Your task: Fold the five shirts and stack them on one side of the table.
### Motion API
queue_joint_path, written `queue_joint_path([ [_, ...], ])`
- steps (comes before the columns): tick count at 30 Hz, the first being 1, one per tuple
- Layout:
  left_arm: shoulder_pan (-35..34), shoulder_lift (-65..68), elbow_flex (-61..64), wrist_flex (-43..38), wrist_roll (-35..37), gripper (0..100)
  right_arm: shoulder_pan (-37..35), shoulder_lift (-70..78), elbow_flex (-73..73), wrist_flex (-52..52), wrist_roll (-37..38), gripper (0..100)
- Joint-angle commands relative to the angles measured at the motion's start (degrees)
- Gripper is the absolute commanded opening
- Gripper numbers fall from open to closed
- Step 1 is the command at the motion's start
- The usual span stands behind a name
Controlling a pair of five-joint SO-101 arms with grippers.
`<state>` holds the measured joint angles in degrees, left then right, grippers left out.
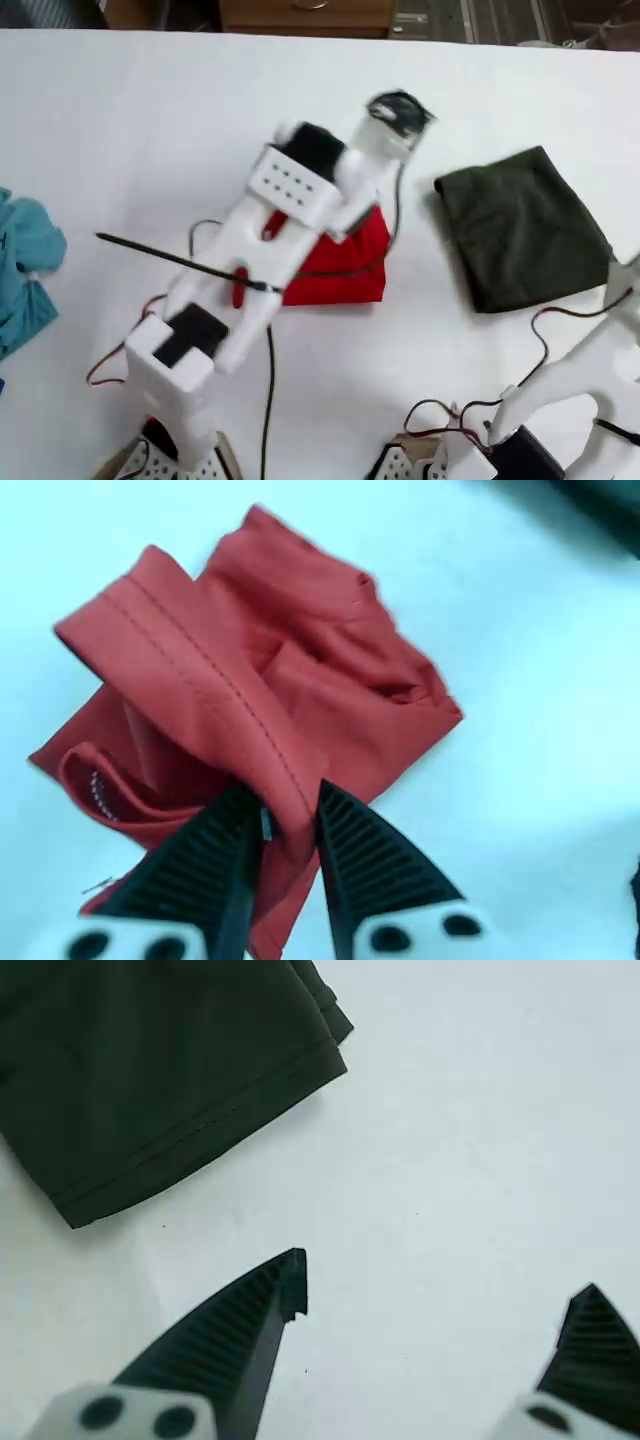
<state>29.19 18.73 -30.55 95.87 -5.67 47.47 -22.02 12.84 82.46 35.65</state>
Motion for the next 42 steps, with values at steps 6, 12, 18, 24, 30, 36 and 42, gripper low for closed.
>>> queue_joint_path([
  [6, 1.2, 11.8, -2.1, -3.5, -0.5, 2, 5.4, -2.2, -0.3, -0.4, 0.4, 39.3],
  [12, 1.2, 17.7, -2.5, -4.0, -0.4, 2, 3.5, -2.2, -0.2, 0.0, 0.4, 38.9],
  [18, 1.1, 17.6, -2.6, -3.1, -1.7, 13, -0.7, -2.2, -0.2, 3.4, 0.4, 38.3],
  [24, 1.1, 17.6, -14.8, 4.4, -6.2, 21, -5.0, -1.6, 0.8, 4.6, 0.4, 38.3],
  [30, -1.7, 16.4, -22.8, 6.4, -6.8, 21, -10.0, -1.7, 7.5, 4.4, 0.4, 38.3],
  [36, -11.8, 14.0, -22.1, 6.3, -2.1, 21, -15.4, -2.1, 10.5, 2.5, 0.0, 38.3],
  [42, -19.1, 17.9, -14.9, 2.8, 0.6, 21, -20.4, -1.8, 10.7, 2.5, -0.1, 38.3],
])
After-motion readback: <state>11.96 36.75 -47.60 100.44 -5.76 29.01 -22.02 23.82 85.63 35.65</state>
